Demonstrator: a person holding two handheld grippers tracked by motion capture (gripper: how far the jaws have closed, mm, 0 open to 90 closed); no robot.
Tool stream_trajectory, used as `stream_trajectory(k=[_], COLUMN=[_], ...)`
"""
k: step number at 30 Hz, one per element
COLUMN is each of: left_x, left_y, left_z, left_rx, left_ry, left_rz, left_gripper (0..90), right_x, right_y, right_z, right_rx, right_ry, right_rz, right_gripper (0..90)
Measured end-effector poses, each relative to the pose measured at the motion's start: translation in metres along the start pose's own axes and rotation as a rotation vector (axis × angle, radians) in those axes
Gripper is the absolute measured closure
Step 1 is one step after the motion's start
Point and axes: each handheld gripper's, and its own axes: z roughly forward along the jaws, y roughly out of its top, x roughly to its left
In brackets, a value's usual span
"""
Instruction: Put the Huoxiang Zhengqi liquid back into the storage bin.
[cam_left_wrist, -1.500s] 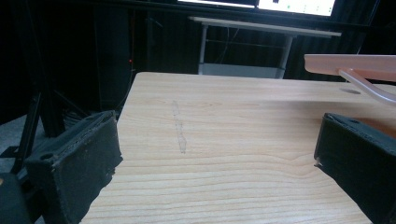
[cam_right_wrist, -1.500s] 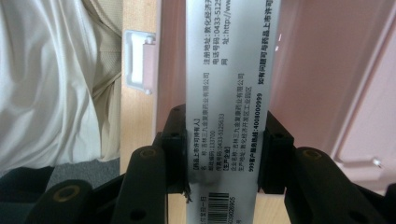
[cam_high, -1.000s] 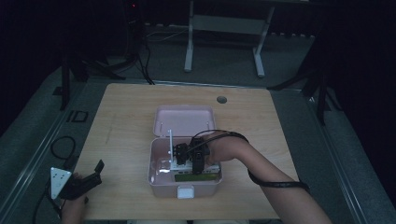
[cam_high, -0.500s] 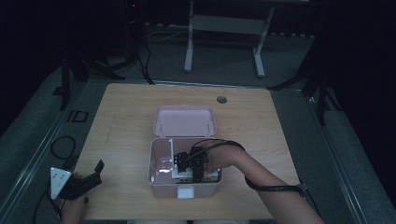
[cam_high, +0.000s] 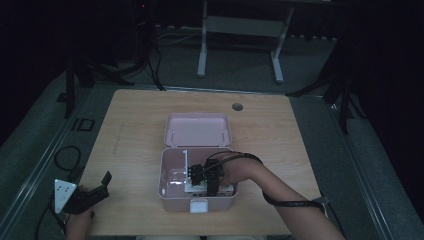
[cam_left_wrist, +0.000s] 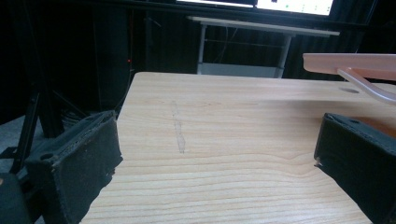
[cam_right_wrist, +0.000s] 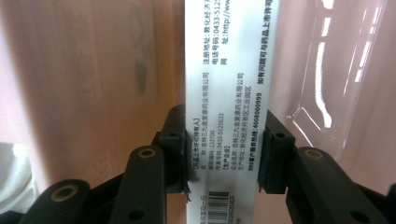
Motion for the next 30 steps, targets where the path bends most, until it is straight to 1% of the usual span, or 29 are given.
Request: stream_trajectory(k=[2, 4, 7, 9, 14, 17, 19, 21, 23, 24, 30], left_x=[0.000, 0.000, 0.000, 0.000, 0.000, 0.000, 0.000, 0.000, 0.000, 0.000, 0.000], left_y=[0.000, 0.000, 0.000, 0.000, 0.000, 0.000, 0.000, 0.000, 0.000, 0.000, 0.000], left_z=[0.000, 0.000, 0.000, 0.000, 0.000, 0.000, 0.000, 0.000, 0.000, 0.000, 0.000], left_rx=[0.000, 0.000, 0.001, 0.001, 0.002, 0.001, 0.002, 0.003, 0.002, 0.002, 0.003], left_ry=[0.000, 0.001, 0.000, 0.000, 0.000, 0.001, 0.001, 0.000, 0.000, 0.001, 0.001], left_rz=[0.000, 0.000, 0.000, 0.000, 0.001, 0.002, 0.002, 0.001, 0.001, 0.002, 0.003], left_gripper=[0.7, 0.6, 0.7, 0.7, 0.6, 0.7, 0.6, 0.6, 0.6, 0.6, 0.7], right_x=[0.000, 0.000, 0.000, 0.002, 0.001, 0.002, 0.002, 0.002, 0.003, 0.003, 0.002], right_y=[0.000, -0.001, -0.002, -0.003, -0.008, -0.012, -0.017, -0.022, -0.028, -0.032, -0.055], right_z=[-0.003, -0.007, -0.010, -0.017, -0.031, -0.041, -0.052, -0.059, -0.066, -0.069, -0.084], right_rx=[0.000, 0.007, 0.012, 0.013, -0.003, -0.020, -0.047, -0.063, -0.088, -0.098, -0.154], right_ry=[-0.005, -0.009, -0.014, -0.007, -0.021, -0.033, -0.048, -0.059, -0.071, -0.080, -0.123], right_rz=[-0.004, 0.003, -0.005, -0.014, -0.009, -0.006, 0.008, 0.012, 0.019, 0.014, 0.045], right_gripper=[60.7, 60.5, 60.4, 59.6, 58.6, 57.7, 56.2, 55.1, 54.1, 53.1, 48.6])
